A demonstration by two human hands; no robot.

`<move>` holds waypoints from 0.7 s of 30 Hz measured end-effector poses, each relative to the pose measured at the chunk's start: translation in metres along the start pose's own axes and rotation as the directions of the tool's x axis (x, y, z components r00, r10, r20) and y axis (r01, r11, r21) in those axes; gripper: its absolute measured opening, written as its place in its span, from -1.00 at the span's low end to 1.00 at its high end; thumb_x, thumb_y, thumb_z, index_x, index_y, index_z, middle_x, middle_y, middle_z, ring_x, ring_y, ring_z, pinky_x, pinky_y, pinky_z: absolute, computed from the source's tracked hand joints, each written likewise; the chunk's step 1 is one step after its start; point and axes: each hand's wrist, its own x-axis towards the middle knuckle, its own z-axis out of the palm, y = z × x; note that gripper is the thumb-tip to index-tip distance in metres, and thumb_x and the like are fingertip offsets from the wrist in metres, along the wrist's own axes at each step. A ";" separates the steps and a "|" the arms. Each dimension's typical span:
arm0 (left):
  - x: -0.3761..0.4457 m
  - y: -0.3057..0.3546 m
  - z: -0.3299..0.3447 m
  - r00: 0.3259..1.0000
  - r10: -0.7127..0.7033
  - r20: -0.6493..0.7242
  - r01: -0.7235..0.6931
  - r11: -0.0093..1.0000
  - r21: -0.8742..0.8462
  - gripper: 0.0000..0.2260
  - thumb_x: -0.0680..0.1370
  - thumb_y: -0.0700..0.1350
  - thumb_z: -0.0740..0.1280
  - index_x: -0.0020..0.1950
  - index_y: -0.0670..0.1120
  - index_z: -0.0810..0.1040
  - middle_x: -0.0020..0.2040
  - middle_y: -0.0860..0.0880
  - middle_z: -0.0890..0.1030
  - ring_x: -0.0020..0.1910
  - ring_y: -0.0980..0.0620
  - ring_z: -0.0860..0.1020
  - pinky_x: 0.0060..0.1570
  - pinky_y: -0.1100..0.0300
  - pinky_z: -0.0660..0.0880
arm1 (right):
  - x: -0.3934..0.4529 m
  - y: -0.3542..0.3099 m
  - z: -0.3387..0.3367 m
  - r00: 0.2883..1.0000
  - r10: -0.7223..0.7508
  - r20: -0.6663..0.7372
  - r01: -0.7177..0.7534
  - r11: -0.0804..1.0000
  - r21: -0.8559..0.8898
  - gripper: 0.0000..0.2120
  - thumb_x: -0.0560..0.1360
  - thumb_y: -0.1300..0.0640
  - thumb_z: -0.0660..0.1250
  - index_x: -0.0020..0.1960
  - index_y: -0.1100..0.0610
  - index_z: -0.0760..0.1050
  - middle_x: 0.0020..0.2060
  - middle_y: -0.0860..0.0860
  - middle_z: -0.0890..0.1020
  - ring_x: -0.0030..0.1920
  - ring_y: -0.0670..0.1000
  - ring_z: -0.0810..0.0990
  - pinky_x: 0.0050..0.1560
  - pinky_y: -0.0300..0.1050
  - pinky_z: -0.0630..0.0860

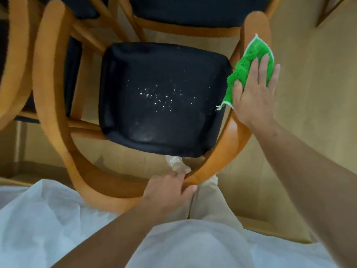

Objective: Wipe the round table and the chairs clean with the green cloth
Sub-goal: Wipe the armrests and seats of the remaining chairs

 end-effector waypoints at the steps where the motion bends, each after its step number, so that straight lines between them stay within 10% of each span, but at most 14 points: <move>1: 0.015 0.020 0.001 1.000 0.000 -0.014 -0.001 0.998 -0.063 -0.51 0.53 0.37 0.02 0.29 0.10 0.38 0.02 0.10 0.57 -0.01 0.05 0.59 0.06 0.06 0.51 | -0.007 -0.003 0.001 1.000 0.010 0.001 -0.010 1.000 0.017 -0.36 0.63 -0.12 -0.06 0.57 0.21 -0.08 0.57 0.14 -0.04 0.53 0.27 -0.15 0.48 0.14 -0.05; 5: 0.061 0.069 0.003 0.992 -0.077 -0.104 0.038 0.941 -0.337 -0.67 0.41 0.17 0.36 0.05 0.02 0.42 -0.11 0.04 0.58 -0.11 -0.01 0.60 -0.11 0.06 0.53 | -0.063 -0.015 0.009 0.996 0.023 0.082 -0.028 0.998 0.057 -0.34 0.62 -0.11 -0.01 0.57 0.20 -0.13 0.57 0.13 -0.10 0.53 0.26 -0.23 0.49 0.14 -0.07; 12: 0.078 0.066 0.031 0.964 -0.090 -0.249 -0.031 0.896 -0.443 -0.61 0.36 0.35 0.21 0.08 0.20 0.41 -0.24 0.22 0.50 -0.23 0.15 0.61 -0.32 0.38 0.27 | -0.098 -0.005 0.021 0.978 -0.078 0.194 0.071 0.997 0.041 -0.31 0.57 -0.22 -0.15 0.57 0.07 -0.27 0.56 -0.02 -0.25 0.51 0.12 -0.37 0.46 0.04 -0.26; 21: 0.077 0.067 0.018 0.989 -0.122 -0.089 0.078 0.918 -0.388 -0.41 0.37 0.40 0.28 0.30 0.16 0.32 0.12 0.10 0.57 0.08 -0.05 0.60 0.12 -0.08 0.55 | 0.085 0.006 -0.020 0.981 -0.192 -0.009 0.192 0.980 -0.044 -0.33 0.60 -0.16 -0.07 0.58 0.14 -0.15 0.57 0.09 -0.07 0.54 0.23 -0.19 0.50 0.11 -0.15</move>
